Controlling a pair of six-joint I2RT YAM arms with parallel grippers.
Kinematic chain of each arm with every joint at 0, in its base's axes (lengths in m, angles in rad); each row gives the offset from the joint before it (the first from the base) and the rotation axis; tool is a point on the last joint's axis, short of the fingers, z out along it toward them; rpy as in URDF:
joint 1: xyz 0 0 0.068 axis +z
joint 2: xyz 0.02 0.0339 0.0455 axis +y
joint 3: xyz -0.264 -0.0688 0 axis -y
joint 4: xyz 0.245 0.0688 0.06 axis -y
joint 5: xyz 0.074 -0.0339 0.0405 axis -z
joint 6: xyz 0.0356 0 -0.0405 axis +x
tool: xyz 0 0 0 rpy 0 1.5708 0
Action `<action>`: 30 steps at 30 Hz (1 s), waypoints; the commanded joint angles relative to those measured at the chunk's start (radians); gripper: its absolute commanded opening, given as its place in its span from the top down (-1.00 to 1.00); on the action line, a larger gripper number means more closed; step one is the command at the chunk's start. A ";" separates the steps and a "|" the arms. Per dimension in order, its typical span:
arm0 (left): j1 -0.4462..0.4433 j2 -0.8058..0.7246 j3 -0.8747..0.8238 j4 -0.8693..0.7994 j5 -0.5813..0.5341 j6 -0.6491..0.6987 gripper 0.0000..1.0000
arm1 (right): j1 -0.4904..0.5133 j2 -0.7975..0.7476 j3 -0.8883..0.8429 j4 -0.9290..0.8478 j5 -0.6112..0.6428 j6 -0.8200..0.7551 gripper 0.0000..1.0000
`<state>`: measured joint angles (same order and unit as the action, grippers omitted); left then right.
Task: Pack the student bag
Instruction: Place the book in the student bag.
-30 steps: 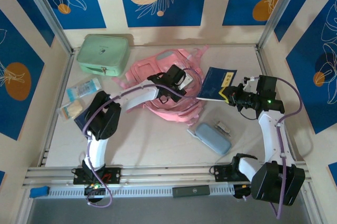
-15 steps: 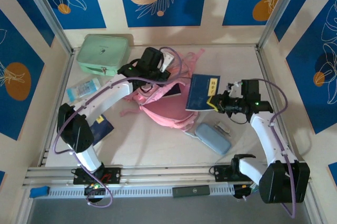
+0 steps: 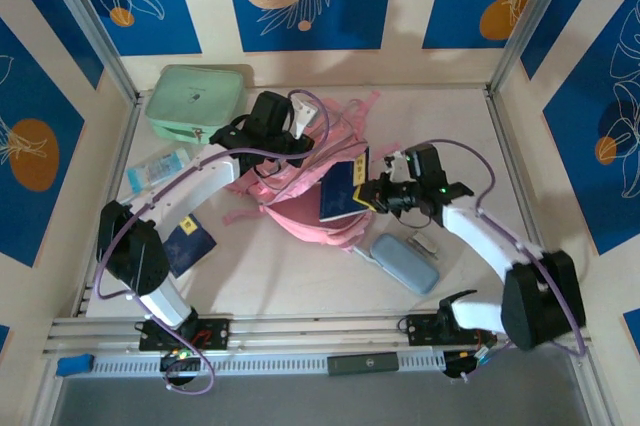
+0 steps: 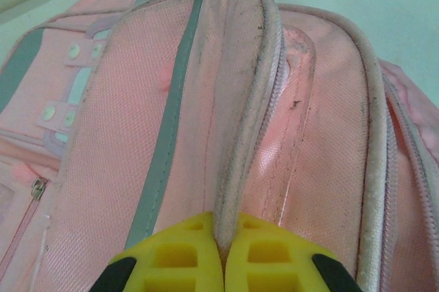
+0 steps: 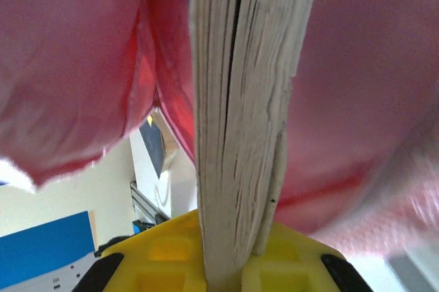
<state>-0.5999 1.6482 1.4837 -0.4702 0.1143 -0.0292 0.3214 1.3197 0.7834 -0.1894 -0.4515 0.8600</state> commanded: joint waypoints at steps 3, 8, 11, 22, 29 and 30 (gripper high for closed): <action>0.018 -0.043 0.058 0.077 0.063 -0.032 1.00 | 0.023 0.199 0.091 0.247 -0.028 -0.017 0.98; 0.031 -0.068 0.029 0.127 0.082 -0.050 1.00 | 0.073 0.348 0.119 0.356 0.023 -0.021 0.88; 0.039 -0.067 0.029 0.127 0.100 -0.064 1.00 | 0.069 0.432 0.155 0.364 0.025 -0.063 0.73; 0.054 -0.079 0.009 0.137 0.131 -0.072 1.00 | 0.082 0.248 0.090 0.051 0.250 -0.099 0.01; 0.056 -0.087 -0.010 0.147 0.133 -0.082 1.00 | 0.171 0.183 0.015 0.006 0.367 -0.028 0.25; 0.056 -0.085 -0.005 0.143 0.136 -0.082 1.00 | 0.187 0.193 0.022 0.009 0.379 -0.024 0.29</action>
<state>-0.5529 1.6276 1.4643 -0.4305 0.1936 -0.0860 0.4770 1.5036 0.8207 -0.1383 -0.1318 0.8108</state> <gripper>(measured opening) 0.073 0.370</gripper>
